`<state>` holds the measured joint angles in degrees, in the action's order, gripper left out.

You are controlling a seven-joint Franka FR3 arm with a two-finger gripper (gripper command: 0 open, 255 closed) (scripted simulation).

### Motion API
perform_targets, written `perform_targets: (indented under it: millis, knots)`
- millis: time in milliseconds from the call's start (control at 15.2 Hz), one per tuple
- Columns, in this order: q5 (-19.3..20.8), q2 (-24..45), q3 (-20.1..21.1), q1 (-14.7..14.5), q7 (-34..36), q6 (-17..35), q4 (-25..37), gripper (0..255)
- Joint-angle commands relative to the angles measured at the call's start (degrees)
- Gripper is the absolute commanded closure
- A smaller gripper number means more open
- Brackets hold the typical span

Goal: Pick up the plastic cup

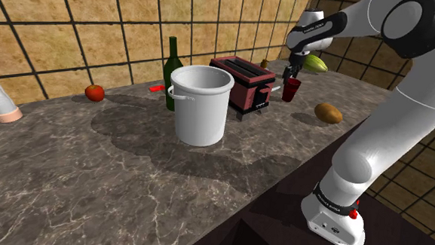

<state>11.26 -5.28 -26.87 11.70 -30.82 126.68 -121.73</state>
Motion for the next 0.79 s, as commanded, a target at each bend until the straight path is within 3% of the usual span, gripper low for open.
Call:
perform_targets:
  millis: [0,528,594,726]
  knots:
    - [-0.66,1.54,-0.56,0.28,-0.83,1.62,0.06,0]
    - [-1.32,3.76,-0.87,0.46,-0.91,6.70,-2.96,0]
    - [-1.26,3.69,-0.85,0.44,-0.84,6.71,-3.04,255]
    - [-1.27,3.70,-0.82,0.41,-0.80,6.63,-2.96,255]
